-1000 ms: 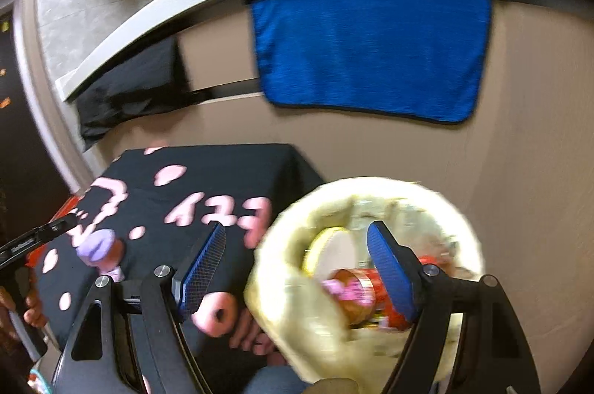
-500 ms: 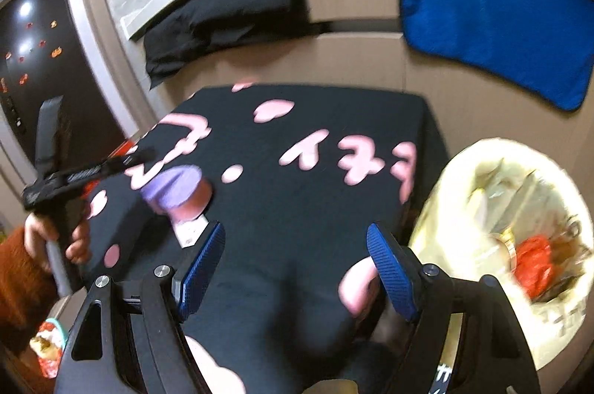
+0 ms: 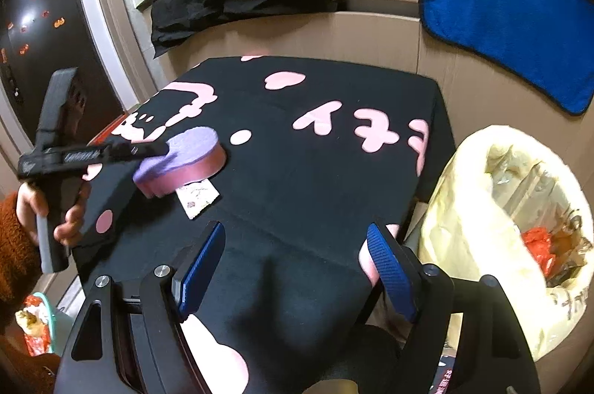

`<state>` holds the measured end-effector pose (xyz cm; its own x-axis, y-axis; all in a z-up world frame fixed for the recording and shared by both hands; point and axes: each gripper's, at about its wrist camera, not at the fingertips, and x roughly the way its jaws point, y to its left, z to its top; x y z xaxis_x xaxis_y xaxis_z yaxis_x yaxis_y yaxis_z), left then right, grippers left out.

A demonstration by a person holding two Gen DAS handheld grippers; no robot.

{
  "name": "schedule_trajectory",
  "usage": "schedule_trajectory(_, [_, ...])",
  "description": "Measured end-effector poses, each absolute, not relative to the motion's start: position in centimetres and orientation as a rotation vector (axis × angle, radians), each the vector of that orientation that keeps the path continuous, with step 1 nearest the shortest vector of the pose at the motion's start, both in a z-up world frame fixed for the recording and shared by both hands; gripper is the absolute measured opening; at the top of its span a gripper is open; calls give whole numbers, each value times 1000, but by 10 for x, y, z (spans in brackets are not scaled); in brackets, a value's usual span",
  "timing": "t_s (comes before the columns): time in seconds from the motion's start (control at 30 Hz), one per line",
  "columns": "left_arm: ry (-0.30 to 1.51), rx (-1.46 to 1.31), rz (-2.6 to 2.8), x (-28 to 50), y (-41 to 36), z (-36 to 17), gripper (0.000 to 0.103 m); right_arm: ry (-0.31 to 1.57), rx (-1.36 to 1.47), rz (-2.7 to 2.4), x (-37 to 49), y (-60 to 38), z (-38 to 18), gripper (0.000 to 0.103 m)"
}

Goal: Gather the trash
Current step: 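Grasp the purple-and-pink sponge on the table with the left tool, then grasp the pink candy wrapper with the right tool while the left tool holds the sponge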

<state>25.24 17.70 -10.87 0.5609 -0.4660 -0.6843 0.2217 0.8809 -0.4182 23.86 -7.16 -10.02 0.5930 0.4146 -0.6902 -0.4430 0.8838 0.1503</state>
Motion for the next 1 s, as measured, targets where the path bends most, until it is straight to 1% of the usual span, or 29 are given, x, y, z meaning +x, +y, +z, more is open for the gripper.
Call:
schedule_trajectory(0.13, [898,-211,-374,247,159,-109,49,814,-31,527,239,-66,-109,76])
schedule_trajectory(0.4, [911,-213,-252,279,145,-104,51,847,-44,598,236,-49,-124,76])
schedule_trajectory(0.53, [928,-187,-216,291,138,-107,56,865,-48,618,236,-41,-132,76])
schedule_trajectory(0.67, [941,-222,-209,299,139,-108,57,870,-52,627,236,-38,-137,77])
schedule_trajectory(0.77, [951,-237,-210,301,141,-109,58,867,-63,635,236,-37,-137,78])
schedule_trajectory(0.87, [975,-261,-209,303,142,-109,58,870,-69,660,236,-36,-138,83])
schedule_trajectory(1.0, [1014,-297,-214,304,143,-109,58,876,-56,674,236,-39,-138,84])
